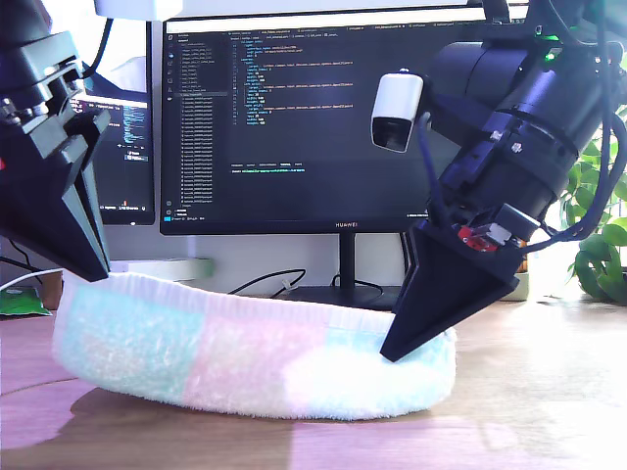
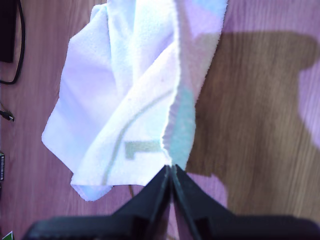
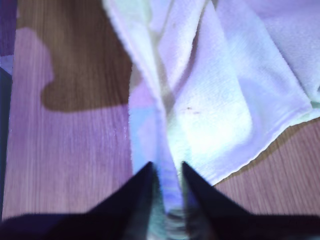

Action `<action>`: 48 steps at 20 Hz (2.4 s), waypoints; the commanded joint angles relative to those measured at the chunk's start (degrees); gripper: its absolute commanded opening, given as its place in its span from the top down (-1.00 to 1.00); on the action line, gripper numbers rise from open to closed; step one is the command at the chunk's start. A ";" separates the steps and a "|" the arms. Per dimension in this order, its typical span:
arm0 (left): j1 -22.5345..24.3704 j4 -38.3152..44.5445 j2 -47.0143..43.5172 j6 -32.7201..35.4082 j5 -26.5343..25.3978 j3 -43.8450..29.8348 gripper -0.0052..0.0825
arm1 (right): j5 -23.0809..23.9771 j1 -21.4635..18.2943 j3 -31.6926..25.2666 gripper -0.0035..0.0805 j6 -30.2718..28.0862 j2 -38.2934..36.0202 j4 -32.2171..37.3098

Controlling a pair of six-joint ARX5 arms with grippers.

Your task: Fold the tea towel to a neat square and place it to the right

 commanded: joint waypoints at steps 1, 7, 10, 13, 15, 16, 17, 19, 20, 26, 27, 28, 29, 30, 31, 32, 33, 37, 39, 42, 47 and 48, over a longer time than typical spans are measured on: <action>0.66 0.28 -0.83 0.13 0.00 0.24 0.94 | -0.02 0.90 -0.11 0.94 -0.33 0.52 -0.13; 4.15 0.28 -0.83 0.11 6.36 0.24 0.94 | 0.04 2.80 -0.11 0.95 -0.28 0.50 -1.16; 8.46 0.39 -0.68 0.15 14.82 0.24 0.94 | 0.04 2.84 -0.09 0.95 -0.28 0.50 -1.92; 14.21 0.42 -0.66 0.17 19.47 0.24 0.94 | 0.02 2.82 -0.09 0.95 -0.31 0.50 -0.77; 16.87 0.63 -0.63 0.24 22.34 0.24 0.94 | 0.02 2.82 -0.09 0.95 -0.28 0.50 -0.24; 17.57 0.76 -0.24 0.44 23.87 0.24 0.94 | 0.02 2.82 -0.09 0.95 -0.31 0.50 -0.13; 17.94 0.72 0.35 0.66 25.16 0.24 0.94 | 0.00 2.84 -0.09 0.95 -0.28 0.50 0.02; 17.94 1.09 2.36 0.61 26.64 0.24 0.94 | 0.00 2.89 -0.09 0.95 -0.26 0.50 0.13; 17.99 2.05 3.89 0.61 26.71 0.24 0.94 | 0.00 2.89 -0.09 0.95 -0.26 0.50 0.15; 20.44 11.02 13.46 0.63 23.76 0.24 0.94 | 0.00 3.28 -0.09 0.95 0.31 0.50 -0.94; 20.87 11.63 14.27 0.76 23.43 0.24 0.94 | 0.07 3.43 -0.09 0.95 0.31 0.50 -1.29; 21.51 11.89 14.56 0.85 23.10 0.24 0.94 | 0.59 3.69 -0.09 0.95 0.31 0.50 -1.51; 22.21 12.04 14.58 0.83 22.88 0.24 0.94 | 1.14 3.91 -0.09 0.95 0.31 0.50 -1.49; 22.88 12.22 14.58 0.79 22.93 0.24 0.94 | 1.33 4.02 -0.09 0.95 0.31 0.50 -1.49; 23.30 12.09 14.58 0.79 24.17 0.24 0.93 | 1.31 4.02 -0.09 0.95 0.31 0.50 -1.46; 23.56 11.72 14.58 0.81 25.38 0.24 0.86 | 1.31 4.07 -0.09 0.95 0.31 0.50 -1.44; 23.69 11.61 14.58 0.79 26.25 0.24 0.69 | 1.44 4.28 -0.09 0.95 0.31 0.50 -1.44; 23.69 11.10 14.58 1.92 30.73 0.24 0.27 | 2.19 4.37 -0.09 0.95 0.31 0.50 -0.85; 23.69 9.73 14.53 3.41 32.41 0.24 0.14 | 2.32 4.37 -0.09 0.95 0.31 0.50 -0.87; 23.63 6.86 14.53 4.66 36.09 0.24 0.01 | 2.40 4.37 -0.09 0.95 0.31 0.50 -0.20; 21.84 3.65 14.56 5.42 37.44 0.24 0.02 | 2.40 4.37 -0.09 0.95 0.28 0.50 0.28; 21.24 2.29 14.56 6.19 37.51 0.24 0.02 | 2.40 4.37 -0.09 0.95 0.31 0.50 0.39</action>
